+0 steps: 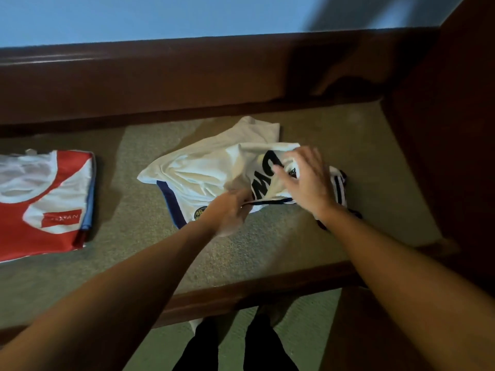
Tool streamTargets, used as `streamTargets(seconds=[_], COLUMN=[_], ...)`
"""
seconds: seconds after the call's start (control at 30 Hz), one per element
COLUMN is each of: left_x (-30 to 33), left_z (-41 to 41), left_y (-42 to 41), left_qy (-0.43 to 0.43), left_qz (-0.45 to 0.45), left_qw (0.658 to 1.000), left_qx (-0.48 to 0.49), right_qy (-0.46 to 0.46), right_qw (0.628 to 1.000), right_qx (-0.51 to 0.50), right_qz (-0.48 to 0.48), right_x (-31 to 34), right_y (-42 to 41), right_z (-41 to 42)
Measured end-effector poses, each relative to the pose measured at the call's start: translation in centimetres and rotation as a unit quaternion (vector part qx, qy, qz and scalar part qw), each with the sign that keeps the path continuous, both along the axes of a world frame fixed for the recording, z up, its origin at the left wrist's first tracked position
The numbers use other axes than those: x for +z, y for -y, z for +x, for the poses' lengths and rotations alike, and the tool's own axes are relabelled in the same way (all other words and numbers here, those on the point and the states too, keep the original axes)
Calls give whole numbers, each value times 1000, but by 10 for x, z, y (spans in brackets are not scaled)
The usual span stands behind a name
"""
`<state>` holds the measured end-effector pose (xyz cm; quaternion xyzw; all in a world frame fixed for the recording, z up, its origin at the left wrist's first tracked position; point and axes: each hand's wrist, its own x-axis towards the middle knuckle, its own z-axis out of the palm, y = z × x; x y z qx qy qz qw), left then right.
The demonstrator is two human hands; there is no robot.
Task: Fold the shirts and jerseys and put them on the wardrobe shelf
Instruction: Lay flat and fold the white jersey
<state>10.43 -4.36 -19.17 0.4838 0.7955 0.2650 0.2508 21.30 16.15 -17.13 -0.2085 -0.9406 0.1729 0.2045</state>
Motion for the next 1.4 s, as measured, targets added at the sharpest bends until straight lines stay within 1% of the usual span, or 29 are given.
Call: streamTargets(seconds=[0.03,0.07,0.1,0.13,0.2,0.23,0.3,0.4,0.43,0.5,0.57,0.6,0.67,0.7,0.77,0.83,0.87,0.9,0.97,1.0,1.03,1.1,1.17,1.2,1.23,1.3,1.33,1.4], left_x=[5,10,14,19,27,30,34,39,40,40,41,44,55,64,84,100,108,116,134,142,151,165,178,184,191,208,219,241], left_z=[-1,-3,-6,-8,-12,-13,-12,5,14,31,40,40,35,31,24,17,14,11,8,7,8,12,15,16,16,16,17,17], left_y=[-1,-1,-1,0,0,1,5,1,-7,-28,-49,-55,-58,-56,-49,-41,-35,-29,-18,-13,-7,5,18,25,31,42,48,59], left_qy=[48,85,111,118,113,110,71,-64,-92,-106,-108,-85,10,56,110,124,124,127,132,127,115,83,37,5,-35,-121,-150,-163], left_qz=[-10,-13,-12,-9,0,-3,-37,-94,-108,-116,-74,-40,25,45,61,56,56,60,77,80,78,74,83,85,86,86,89,102], left_qw=[998,995,991,989,988,988,994,993,990,987,987,987,982,979,979,983,984,984,983,985,987,989,988,986,983,971,962,944], left_qx=[34,59,76,89,105,105,75,4,3,35,94,130,188,192,159,125,117,113,100,91,85,92,126,144,157,185,208,267], right_qy=[31,76,127,170,218,210,132,32,13,-15,-44,-54,-54,-48,-28,-13,4,33,116,143,147,113,59,30,3,-25,-34,-50], right_qw=[997,989,982,976,971,973,986,991,989,981,974,972,973,974,976,973,973,973,975,975,978,988,996,998,997,987,983,986], right_qx=[77,126,142,133,98,93,99,128,147,185,203,205,196,184,151,113,110,120,137,129,115,91,60,37,14,-4,8,57], right_qz=[2,8,13,16,16,21,32,-6,-21,-62,-95,-99,-109,-122,-156,-199,-205,-192,-131,-111,-95,-60,-33,-42,-74,-162,-178,-145], right_x=[-8,-17,-24,-32,-41,-43,-40,-19,-9,9,25,30,36,36,35,36,39,40,43,46,50,62,80,91,104,127,141,169], right_y=[6,9,9,5,-6,-12,-21,-21,-17,-10,-6,-6,-10,-14,-19,-23,-24,-25,-23,-20,-15,-1,11,19,26,36,42,54], right_z=[8,17,26,35,47,51,55,50,47,38,32,30,29,29,30,31,31,32,35,35,38,41,44,46,48,48,49,53])
